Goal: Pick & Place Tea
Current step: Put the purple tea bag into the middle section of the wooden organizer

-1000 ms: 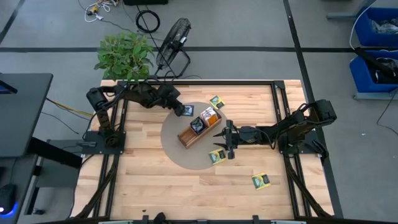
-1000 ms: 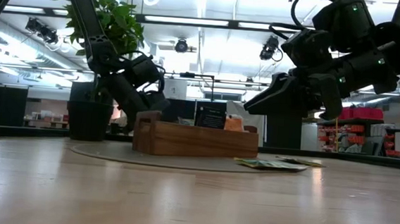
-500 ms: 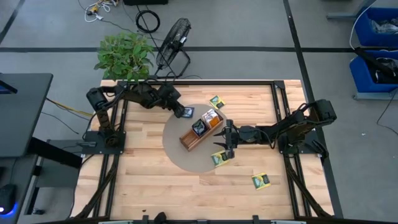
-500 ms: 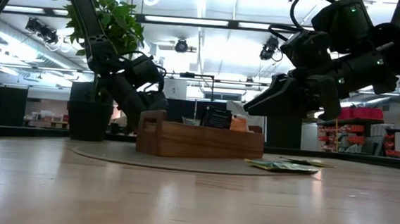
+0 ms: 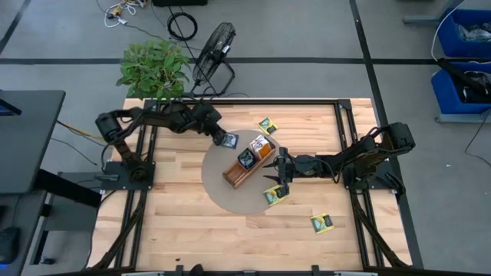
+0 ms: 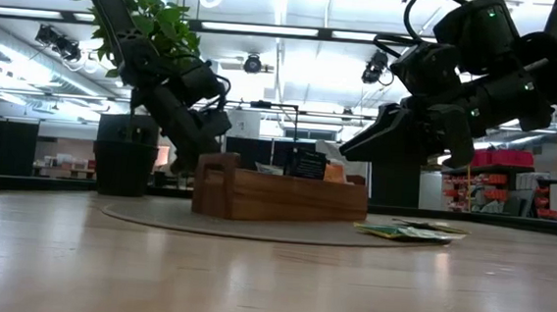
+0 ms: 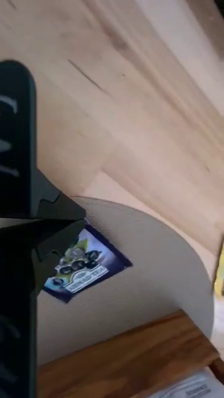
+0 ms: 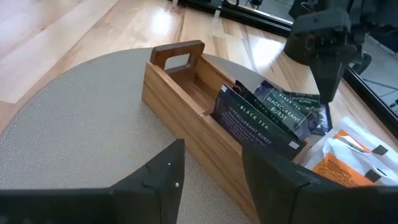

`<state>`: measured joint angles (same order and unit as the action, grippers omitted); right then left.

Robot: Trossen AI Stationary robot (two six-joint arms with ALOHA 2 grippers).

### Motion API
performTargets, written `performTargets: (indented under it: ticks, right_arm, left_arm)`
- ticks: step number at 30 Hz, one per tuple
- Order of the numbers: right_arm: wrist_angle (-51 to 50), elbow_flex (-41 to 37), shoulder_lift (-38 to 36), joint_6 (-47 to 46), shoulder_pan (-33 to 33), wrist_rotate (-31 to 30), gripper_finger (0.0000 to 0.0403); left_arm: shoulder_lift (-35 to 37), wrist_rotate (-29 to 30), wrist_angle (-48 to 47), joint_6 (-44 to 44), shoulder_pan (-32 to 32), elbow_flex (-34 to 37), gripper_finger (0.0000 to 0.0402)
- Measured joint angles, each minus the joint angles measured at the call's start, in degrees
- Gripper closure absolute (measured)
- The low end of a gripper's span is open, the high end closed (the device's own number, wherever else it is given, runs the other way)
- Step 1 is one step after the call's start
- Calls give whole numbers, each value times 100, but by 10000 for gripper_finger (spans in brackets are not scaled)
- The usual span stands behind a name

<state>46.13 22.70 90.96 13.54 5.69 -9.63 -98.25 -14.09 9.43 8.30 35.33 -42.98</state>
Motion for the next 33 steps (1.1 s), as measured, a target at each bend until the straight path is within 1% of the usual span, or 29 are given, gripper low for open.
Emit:
performTargets:
  ticks: [5,14,24,27,30,33]
  right_arm:
    - [4,0,0,44,0,0,234]
    - [-5,0,-75,243,2,4,234]
    - [-188,33,-1140,543,-43,31,228]
    - [-718,371,-1253,441,-234,353,224]
    - [-1733,995,-1157,242,-470,941,219]
    - [-2397,1503,-1007,388,-655,1431,213]
  left_arm:
    - [182,-118,-386,-2,0,-4,400]
    - [814,-129,-910,-25,-101,-12,401]
    - [1625,58,-1562,-103,-420,-13,401]
    - [1730,82,-1566,-54,-564,-20,401]
    - [1813,91,-1549,-17,-734,-20,401]
    - [1862,253,-1564,1,-910,-42,401]
